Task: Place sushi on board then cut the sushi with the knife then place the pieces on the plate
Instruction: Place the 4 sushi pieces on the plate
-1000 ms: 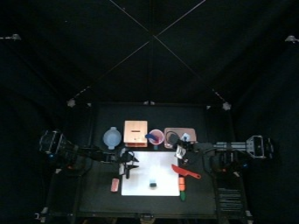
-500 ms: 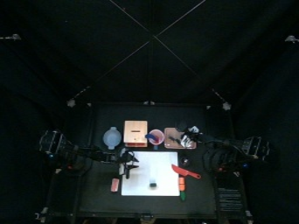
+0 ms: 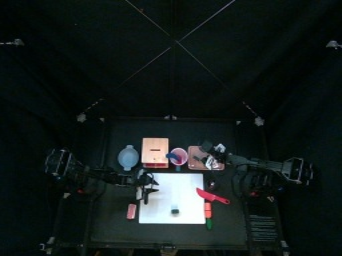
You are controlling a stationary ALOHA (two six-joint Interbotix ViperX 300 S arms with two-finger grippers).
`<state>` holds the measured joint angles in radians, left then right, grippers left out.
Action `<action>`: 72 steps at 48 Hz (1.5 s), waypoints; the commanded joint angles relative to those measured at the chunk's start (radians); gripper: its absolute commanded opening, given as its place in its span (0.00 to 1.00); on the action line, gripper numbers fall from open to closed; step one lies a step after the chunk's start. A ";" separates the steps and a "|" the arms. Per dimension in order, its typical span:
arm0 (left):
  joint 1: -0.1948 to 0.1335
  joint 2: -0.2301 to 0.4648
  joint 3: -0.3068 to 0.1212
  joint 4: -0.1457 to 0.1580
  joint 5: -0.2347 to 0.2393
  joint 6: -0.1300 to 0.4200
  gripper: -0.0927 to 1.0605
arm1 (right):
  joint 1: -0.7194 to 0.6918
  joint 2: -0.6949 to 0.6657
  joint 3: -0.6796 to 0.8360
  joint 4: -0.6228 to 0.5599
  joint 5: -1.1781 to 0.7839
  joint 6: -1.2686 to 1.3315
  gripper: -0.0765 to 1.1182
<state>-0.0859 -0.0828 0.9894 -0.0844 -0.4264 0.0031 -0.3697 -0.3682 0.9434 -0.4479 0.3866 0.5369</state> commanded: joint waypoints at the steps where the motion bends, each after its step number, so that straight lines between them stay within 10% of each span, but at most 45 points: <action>1: 0.003 -0.003 -0.023 -0.002 -0.003 -0.002 0.72 | 0.130 -0.040 -0.055 0.002 -0.002 0.006 0.75; 27: 0.003 -0.003 -0.023 -0.002 -0.005 -0.003 0.72 | 0.660 0.267 -0.318 0.074 -0.058 0.009 0.75; 72: 0.002 -0.003 -0.020 -0.002 -0.005 -0.003 0.72 | 0.723 0.592 -0.572 0.127 0.052 0.008 0.74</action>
<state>-0.0859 -0.0828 0.9879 -0.0844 -0.4280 0.0000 0.3559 0.2439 0.3988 -0.3252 0.4418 0.5446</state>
